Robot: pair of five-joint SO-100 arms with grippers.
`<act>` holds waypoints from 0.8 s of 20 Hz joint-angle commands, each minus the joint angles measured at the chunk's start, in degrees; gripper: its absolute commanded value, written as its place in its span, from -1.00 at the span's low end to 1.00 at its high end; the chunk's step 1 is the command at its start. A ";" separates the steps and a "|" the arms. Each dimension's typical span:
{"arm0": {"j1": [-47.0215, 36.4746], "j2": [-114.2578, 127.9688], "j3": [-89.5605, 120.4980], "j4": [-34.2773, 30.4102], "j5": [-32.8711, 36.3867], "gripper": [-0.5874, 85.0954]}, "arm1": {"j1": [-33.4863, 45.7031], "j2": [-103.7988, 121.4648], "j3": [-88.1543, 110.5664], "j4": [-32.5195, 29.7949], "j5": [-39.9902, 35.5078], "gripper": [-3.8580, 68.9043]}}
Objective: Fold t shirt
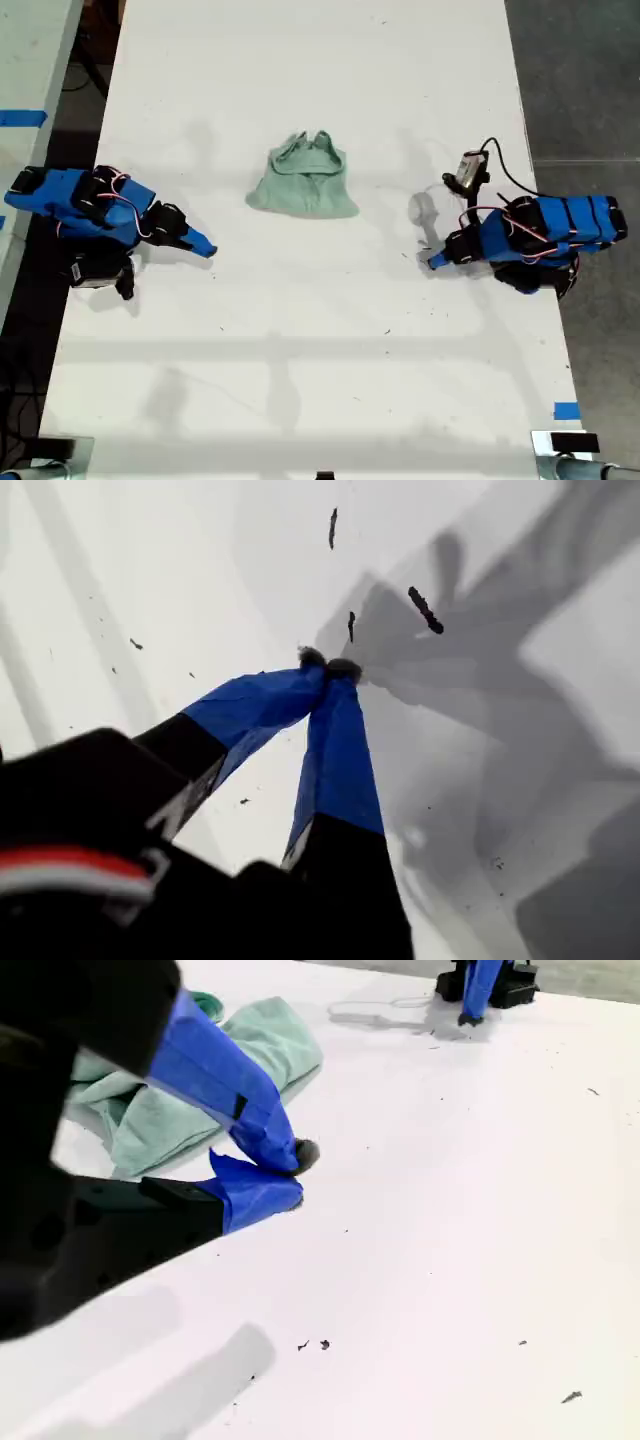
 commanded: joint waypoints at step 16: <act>-4.22 0.53 -0.97 2.72 -0.35 -0.77 | 0.09 0.35 2.37 -1.67 -2.29 -0.80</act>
